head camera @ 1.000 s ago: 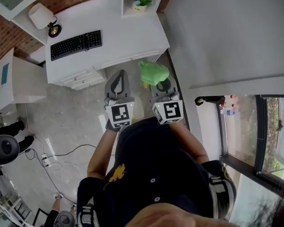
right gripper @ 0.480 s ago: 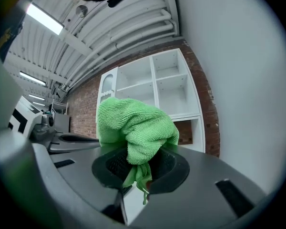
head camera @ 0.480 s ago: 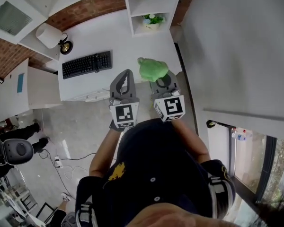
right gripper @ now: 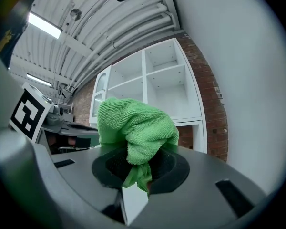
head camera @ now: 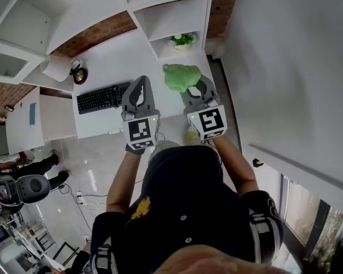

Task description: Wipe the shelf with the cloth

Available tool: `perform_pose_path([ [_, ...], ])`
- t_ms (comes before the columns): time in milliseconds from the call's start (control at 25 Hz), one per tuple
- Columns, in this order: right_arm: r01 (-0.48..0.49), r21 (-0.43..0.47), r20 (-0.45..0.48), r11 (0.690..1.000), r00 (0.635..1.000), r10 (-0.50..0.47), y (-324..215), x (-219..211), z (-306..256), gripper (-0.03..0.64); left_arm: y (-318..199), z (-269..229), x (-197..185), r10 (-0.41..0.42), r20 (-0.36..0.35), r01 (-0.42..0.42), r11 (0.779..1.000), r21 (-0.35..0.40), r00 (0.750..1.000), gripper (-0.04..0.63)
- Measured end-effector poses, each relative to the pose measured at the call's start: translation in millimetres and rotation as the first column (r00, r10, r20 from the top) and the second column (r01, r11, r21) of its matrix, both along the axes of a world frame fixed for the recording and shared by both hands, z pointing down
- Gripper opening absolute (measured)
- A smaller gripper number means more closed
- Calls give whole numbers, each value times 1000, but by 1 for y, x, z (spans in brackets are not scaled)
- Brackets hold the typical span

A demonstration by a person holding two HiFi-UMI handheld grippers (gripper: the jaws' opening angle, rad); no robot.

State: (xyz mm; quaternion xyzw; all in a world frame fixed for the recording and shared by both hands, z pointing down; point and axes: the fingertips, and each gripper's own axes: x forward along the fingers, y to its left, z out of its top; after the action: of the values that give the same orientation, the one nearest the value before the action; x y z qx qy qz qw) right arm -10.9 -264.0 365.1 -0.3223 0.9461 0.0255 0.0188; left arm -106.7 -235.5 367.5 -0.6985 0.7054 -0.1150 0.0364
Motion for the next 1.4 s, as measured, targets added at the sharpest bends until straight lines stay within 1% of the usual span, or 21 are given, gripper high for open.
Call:
perform_pose_path([
  [80, 41, 14, -24, 999, 999, -41, -15, -5, -7, 64, -18, -10, -2, 7, 6, -7, 1000, 14, 1000, 18],
  [200, 107, 53, -98, 993, 990, -101, -32, -17, -21, 66, -45, -24, -5, 27, 3, -27, 999, 27, 1000, 18],
  [240, 112, 85, -119, 990, 988, -102, -40, -20, -30, 66, -54, -31, -7, 36, -3, -36, 999, 31, 999, 18],
  [320, 112, 180, -167, 977, 983, -82, -60, -28, -57, 66, -76, -48, -15, 50, -9, -50, 998, 47, 999, 18],
  [400, 118, 297, -237, 948, 970, -47, -83, -40, -89, 66, -97, -66, -27, 62, -5, -61, 996, 61, 998, 18],
  [440, 124, 344, -266, 931, 964, -30, -93, -47, -103, 66, -104, -70, -31, 70, -13, -69, 996, 53, 997, 18],
  [520, 128, 397, -302, 909, 953, -2, -114, -61, -128, 66, -114, -72, -34, 90, -42, -89, 996, 23, 995, 18],
  [560, 128, 418, -312, 899, 950, 10, -127, -69, -140, 66, -120, -75, -35, 96, -52, -95, 995, 24, 994, 18],
  [600, 131, 446, -324, 885, 946, 23, -142, -78, -153, 66, -126, -81, -35, 98, -54, -96, 995, 40, 994, 18],
  [680, 163, 513, -372, 843, 927, 47, -170, -98, -175, 66, -138, -91, -33, 100, -50, -96, 992, 78, 994, 18],
  [760, 236, 553, -449, 799, 892, 48, -193, -121, -183, 66, -144, -93, -27, 113, -55, -108, 990, 88, 992, 18],
  [800, 274, 549, -495, 789, 868, 43, -206, -133, -180, 66, -145, -92, -25, 123, -59, -118, 990, 83, 991, 18],
  [880, 340, 518, -592, 785, 805, 43, -236, -161, -172, 66, -151, -94, -27, 139, -62, -135, 988, 70, 988, 18],
  [960, 388, 512, -674, 767, 734, 79, -265, -185, -166, 66, -160, -101, -33, 145, -54, -142, 988, 67, 988, 18],
  [1000, 406, 516, -701, 755, 707, 99, -279, -195, -163, 66, -164, -103, -36, 146, -51, -142, 987, 69, 988, 18],
  [1040, 418, 522, -716, 744, 689, 115, -291, -203, -160, 66, -168, -104, -38, 145, -54, -141, 988, 70, 988, 18],
  [1080, 424, 528, -723, 736, 679, 128, -302, -211, -156, 66, -170, -104, -41, 143, -64, -139, 988, 70, 988, 18],
  [1120, 426, 534, -728, 730, 670, 141, -313, -219, -151, 66, -173, -103, -43, 143, -78, -138, 988, 68, 987, 18],
  [1200, 438, 535, -750, 723, 640, 167, -333, -233, -139, 66, -176, -99, -46, 146, -105, -140, 988, 64, 984, 18],
  [1280, 457, 515, -774, 725, 611, 165, -350, -246, -129, 66, -181, -94, -49, 144, -115, -138, 989, 58, 983, 18],
  [1400, 472, 476, -791, 742, 599, 126, -366, -269, -119, 66, -185, -86, -58, 140, -125, -135, 990, 48, 982, 18],
])
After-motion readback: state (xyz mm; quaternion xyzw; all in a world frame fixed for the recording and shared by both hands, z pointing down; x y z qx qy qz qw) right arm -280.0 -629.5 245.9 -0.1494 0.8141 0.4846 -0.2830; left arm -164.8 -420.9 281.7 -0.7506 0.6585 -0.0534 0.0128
